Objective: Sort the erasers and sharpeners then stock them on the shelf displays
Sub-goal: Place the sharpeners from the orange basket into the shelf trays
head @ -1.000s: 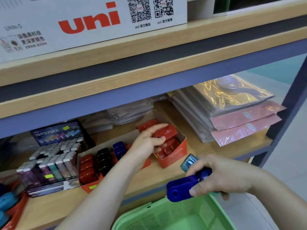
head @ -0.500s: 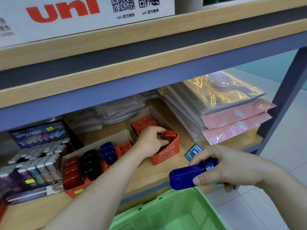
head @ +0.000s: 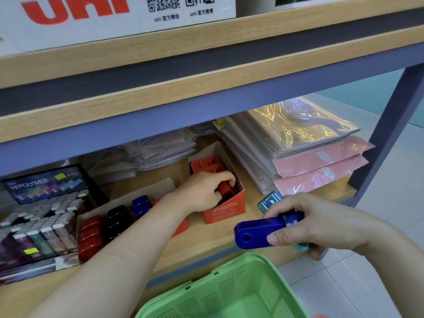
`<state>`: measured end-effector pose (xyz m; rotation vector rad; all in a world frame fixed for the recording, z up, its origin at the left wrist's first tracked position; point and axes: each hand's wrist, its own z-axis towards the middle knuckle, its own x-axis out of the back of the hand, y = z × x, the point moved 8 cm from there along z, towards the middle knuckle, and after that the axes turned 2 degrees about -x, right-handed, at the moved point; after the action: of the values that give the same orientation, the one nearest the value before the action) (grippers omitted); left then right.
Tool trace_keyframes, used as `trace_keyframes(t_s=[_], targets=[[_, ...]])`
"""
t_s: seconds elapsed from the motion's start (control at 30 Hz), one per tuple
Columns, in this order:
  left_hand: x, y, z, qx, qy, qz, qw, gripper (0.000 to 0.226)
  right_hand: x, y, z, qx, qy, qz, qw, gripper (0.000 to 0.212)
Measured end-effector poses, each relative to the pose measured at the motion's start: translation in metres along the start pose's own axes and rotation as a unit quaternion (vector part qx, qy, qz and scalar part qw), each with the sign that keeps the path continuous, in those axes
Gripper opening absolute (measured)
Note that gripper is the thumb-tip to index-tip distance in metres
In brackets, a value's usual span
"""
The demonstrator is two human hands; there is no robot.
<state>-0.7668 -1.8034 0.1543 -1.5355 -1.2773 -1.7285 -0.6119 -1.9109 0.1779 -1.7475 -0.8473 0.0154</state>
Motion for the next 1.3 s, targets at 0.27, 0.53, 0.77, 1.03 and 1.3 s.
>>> trace_keyframes(t_s=[0.27,0.53,0.77,1.03,1.3], targets=[[-0.009,0.014,-0.002,0.002,-0.099,-0.023,0.995,0.033,0.018,0.007,-0.004,0.006,0.033,0.024,0.999,0.009],[0.001,0.009,-0.008,-0.011,0.117,-0.118,0.986,0.012,0.020,0.013,-0.002,-0.019,0.079,0.113,0.990,0.022],[0.035,0.036,-0.062,-0.053,0.267,-0.212,0.939,0.056,0.005,0.016,0.005,-0.056,0.075,0.141,0.986,0.024],[0.009,0.074,-0.102,-0.156,0.269,-0.038,0.950,0.043,-0.019,0.005,0.019,-0.052,0.053,0.077,0.994,0.041],[0.040,0.003,-0.073,0.078,0.317,-0.291,0.899,0.036,0.006,0.001,0.008,-0.021,0.113,0.146,0.983,0.023]])
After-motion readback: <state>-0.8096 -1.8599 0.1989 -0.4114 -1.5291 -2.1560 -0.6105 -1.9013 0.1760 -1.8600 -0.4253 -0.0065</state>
